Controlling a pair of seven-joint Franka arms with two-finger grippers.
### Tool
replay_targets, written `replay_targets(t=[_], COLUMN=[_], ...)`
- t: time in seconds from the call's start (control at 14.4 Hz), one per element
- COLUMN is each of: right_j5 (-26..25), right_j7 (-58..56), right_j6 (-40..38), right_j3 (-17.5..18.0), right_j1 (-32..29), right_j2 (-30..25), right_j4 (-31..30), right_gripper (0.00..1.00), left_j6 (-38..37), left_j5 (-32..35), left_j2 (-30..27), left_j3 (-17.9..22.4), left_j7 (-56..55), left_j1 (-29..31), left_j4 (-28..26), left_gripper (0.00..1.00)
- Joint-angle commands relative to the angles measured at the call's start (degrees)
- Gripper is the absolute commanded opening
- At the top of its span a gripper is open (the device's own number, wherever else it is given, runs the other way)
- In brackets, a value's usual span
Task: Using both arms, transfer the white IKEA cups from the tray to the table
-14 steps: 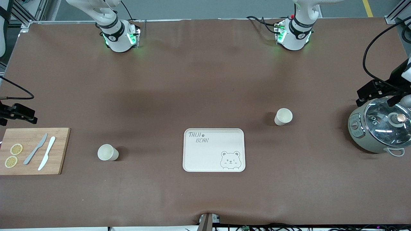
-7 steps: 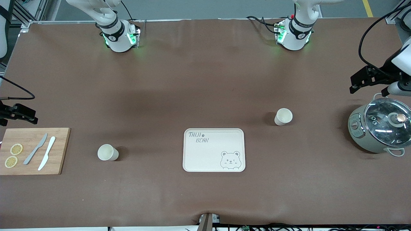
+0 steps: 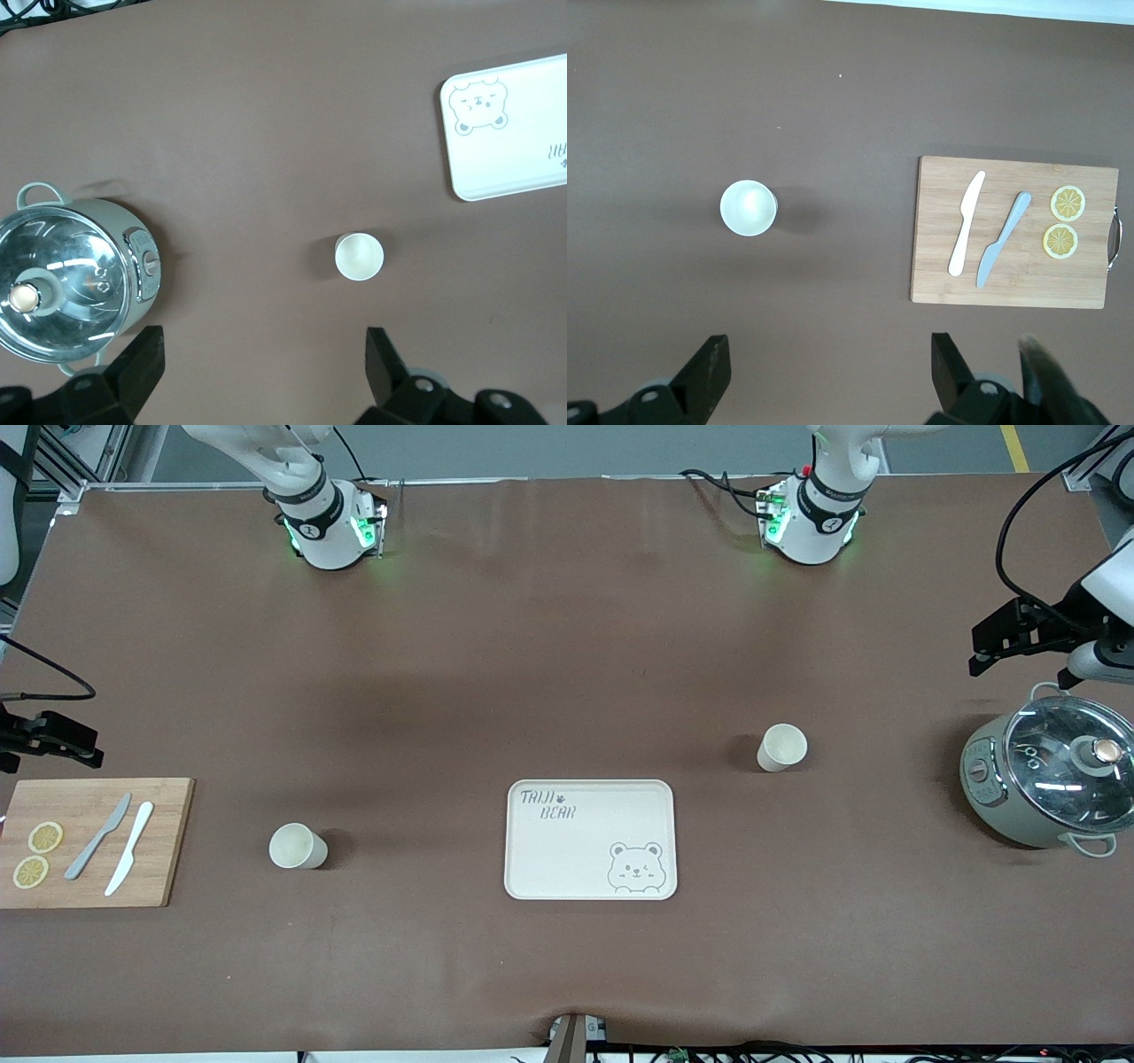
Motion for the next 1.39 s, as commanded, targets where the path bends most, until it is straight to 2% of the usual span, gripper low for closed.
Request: replay_targets(t=[0.0,1.32], right_j5=[-1.1,-0.9], right_j7=[0.1,0.2], right_j6=[0.1,0.6], right_j3=[0.8,0.8], right_j1=[-0.7,-0.5], right_j2=[-0.8,-0.4], right_j4=[-0.4,-0.5], right_gripper=[1.00,1.00], left_j6=[-2.3,-7.1], left_j5=[0.0,0.4], left_j2=[-0.4,0.7], left_j3=[0.0,0.6], left_j7=[1.1,-4.8], left_j1=[-0.2,0.3], left_j4=[0.4,0.2], left_gripper=[1.00,1.00])
